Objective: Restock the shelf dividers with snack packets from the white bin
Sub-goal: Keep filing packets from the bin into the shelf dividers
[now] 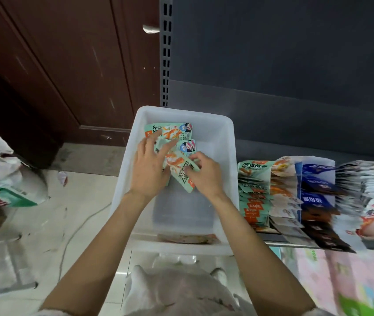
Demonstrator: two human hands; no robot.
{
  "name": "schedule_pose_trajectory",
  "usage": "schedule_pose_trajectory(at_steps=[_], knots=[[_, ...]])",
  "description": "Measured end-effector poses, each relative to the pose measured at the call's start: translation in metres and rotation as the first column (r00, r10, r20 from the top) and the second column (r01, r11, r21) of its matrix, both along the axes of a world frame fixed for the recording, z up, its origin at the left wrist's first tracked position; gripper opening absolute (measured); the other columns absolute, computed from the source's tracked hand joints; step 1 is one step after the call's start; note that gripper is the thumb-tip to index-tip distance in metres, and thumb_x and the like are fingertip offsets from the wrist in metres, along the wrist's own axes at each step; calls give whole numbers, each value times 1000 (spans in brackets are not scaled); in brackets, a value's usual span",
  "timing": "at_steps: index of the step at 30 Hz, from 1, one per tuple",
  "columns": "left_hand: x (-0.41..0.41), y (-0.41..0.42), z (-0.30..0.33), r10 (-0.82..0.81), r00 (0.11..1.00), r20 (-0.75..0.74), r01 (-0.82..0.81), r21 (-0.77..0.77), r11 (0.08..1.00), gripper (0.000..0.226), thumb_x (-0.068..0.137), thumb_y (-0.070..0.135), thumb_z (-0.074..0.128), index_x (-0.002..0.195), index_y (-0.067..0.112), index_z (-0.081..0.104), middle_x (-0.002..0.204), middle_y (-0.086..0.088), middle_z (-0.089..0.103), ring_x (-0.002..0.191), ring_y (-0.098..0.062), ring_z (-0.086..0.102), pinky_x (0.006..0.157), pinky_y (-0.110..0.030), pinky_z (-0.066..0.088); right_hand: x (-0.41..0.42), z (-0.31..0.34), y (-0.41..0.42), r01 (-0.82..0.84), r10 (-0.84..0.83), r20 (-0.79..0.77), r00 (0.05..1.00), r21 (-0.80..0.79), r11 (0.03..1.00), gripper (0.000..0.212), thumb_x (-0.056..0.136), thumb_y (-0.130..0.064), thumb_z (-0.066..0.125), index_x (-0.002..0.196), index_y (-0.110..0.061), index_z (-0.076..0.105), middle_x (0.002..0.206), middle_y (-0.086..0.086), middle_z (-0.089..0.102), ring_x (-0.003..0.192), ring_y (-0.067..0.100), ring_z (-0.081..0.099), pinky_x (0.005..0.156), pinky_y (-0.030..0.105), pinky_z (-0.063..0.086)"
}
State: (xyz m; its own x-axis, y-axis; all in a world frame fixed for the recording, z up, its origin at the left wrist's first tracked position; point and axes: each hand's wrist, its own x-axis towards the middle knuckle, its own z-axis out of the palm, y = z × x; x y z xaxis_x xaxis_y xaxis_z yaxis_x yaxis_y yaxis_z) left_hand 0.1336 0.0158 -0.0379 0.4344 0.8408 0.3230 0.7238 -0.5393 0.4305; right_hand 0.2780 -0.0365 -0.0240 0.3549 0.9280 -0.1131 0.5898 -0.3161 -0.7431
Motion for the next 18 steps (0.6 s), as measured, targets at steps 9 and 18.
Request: schedule_pose_trajectory(at_steps=[9,18], knots=[[71,-28,61,-384,876,292,425,-90,901,13,82,23,62,94,21,65,92,13,66,83,-9,60,73,-31,48,78,82,-103,73,-42,-173,984,176,982,16,88,-23,63,104,-26,65,95,-13,68,87,-1,64,72,16,52],[144,-60,65,-244,789,564,495,-348,796,22,90,17,62,110,25,65,95,16,67,90,5,62,75,-13,50,146,94,-150,588,-444,-462,768,233,775,6,87,-17,66,87,-23,67,83,-8,73,82,10,70,69,25,57]])
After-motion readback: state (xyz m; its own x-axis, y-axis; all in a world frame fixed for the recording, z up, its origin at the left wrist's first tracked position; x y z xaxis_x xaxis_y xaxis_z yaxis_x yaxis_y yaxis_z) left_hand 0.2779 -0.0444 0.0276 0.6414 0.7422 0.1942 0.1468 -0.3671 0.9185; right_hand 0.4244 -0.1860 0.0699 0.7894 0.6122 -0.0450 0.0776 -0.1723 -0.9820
